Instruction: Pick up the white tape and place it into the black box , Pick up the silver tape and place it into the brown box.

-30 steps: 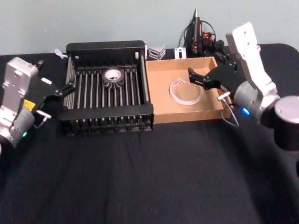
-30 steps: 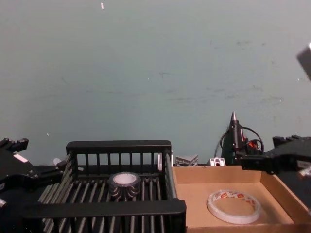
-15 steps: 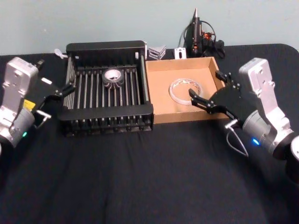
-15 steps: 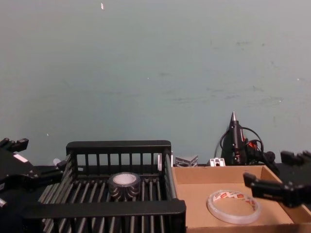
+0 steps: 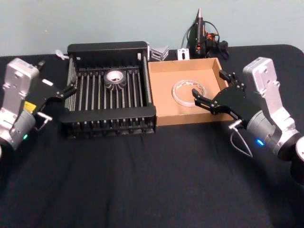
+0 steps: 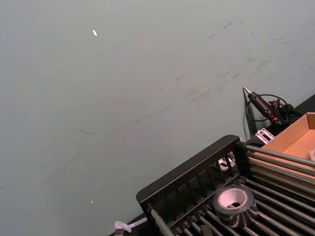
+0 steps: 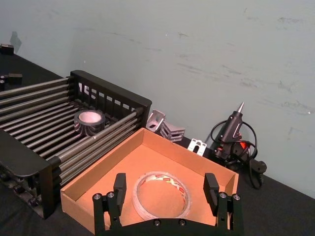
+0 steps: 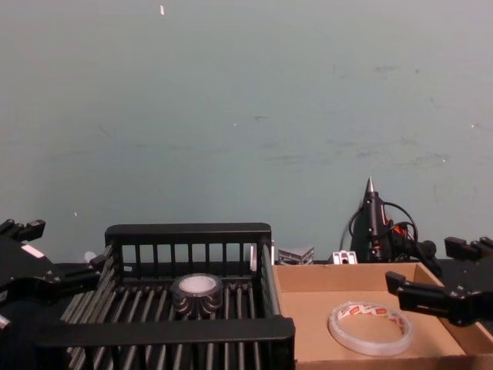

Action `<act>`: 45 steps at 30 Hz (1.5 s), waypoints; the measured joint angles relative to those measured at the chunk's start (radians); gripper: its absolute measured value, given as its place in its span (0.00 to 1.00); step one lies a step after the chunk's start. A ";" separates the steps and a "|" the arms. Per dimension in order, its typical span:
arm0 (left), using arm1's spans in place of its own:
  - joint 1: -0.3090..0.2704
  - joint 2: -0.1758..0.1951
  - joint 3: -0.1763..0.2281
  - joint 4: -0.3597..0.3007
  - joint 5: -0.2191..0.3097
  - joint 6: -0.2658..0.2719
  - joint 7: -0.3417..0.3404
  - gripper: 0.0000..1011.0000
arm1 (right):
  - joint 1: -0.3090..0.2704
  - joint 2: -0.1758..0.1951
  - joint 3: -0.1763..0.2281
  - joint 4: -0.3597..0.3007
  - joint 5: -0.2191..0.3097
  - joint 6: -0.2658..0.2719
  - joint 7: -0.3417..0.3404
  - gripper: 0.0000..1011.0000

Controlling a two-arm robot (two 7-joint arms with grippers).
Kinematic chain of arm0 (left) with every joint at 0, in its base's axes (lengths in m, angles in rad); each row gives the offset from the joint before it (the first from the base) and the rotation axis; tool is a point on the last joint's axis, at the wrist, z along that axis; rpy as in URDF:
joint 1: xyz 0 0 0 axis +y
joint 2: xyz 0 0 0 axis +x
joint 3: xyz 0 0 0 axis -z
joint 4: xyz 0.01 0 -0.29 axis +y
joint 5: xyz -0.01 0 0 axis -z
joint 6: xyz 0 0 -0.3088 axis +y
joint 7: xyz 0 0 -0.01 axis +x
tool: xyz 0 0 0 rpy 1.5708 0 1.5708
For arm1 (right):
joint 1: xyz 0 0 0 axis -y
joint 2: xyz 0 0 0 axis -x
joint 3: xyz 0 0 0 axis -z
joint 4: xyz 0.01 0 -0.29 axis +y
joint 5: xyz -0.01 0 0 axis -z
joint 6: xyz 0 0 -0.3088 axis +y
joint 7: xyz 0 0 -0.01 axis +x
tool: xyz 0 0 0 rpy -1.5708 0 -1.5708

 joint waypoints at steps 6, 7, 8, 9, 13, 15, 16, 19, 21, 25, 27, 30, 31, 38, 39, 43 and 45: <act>0.000 0.000 0.000 0.000 0.000 0.000 0.000 0.99 | 0.001 0.000 -0.001 0.001 -0.001 0.001 0.000 0.99; 0.000 0.000 0.000 0.000 0.000 0.000 0.000 0.99 | 0.002 0.000 -0.001 0.001 -0.002 0.002 0.000 0.99; 0.000 0.000 0.000 0.000 0.000 0.000 0.000 0.99 | 0.002 0.000 -0.001 0.001 -0.002 0.002 0.000 0.99; 0.000 0.000 0.000 0.000 0.000 0.000 0.000 0.99 | 0.002 0.000 -0.001 0.001 -0.002 0.002 0.000 0.99; 0.000 0.000 0.000 0.000 0.000 0.000 0.000 0.99 | 0.002 0.000 -0.001 0.001 -0.002 0.003 0.000 0.99; 0.000 0.000 0.000 0.000 0.000 0.000 0.000 0.99 | 0.003 0.000 -0.001 0.002 -0.003 0.003 0.000 0.99; 0.000 0.000 0.000 0.000 0.000 0.000 0.000 0.99 | 0.003 0.000 -0.001 0.002 -0.003 0.003 0.000 0.99; 0.000 0.000 0.000 0.000 0.000 0.000 0.000 0.99 | 0.003 0.000 -0.001 0.002 -0.003 0.003 0.000 0.99; 0.000 0.000 0.000 0.000 0.000 0.000 0.000 0.99 | 0.003 0.000 -0.001 0.002 -0.003 0.003 0.000 0.99; 0.000 0.000 0.000 0.000 0.000 0.000 0.000 0.99 | 0.003 0.000 -0.001 0.002 -0.004 0.004 0.000 0.99; 0.000 0.000 0.000 0.000 0.000 0.000 0.000 0.99 | 0.004 0.000 -0.001 0.002 -0.004 0.004 0.000 0.99; 0.000 0.000 0.000 0.000 0.000 0.000 0.000 0.99 | 0.004 0.000 -0.001 0.002 -0.004 0.004 0.000 0.99; 0.000 0.000 0.000 0.000 0.000 0.000 0.000 0.99 | 0.004 0.000 -0.001 0.002 -0.004 0.004 0.000 0.99; 0.000 0.000 0.000 0.000 0.000 0.000 0.000 0.99 | 0.004 0.000 -0.001 0.002 -0.004 0.004 0.000 0.99; 0.000 0.000 0.000 0.000 0.000 0.000 0.000 0.99 | 0.004 0.000 -0.001 0.002 -0.004 0.004 0.000 0.99; 0.000 0.000 0.000 0.000 0.000 0.000 0.000 0.99 | 0.004 0.000 -0.001 0.002 -0.004 0.004 0.000 0.99; 0.000 0.000 0.000 0.000 0.000 0.000 0.000 0.99 | 0.004 0.000 -0.001 0.002 -0.004 0.004 0.000 0.99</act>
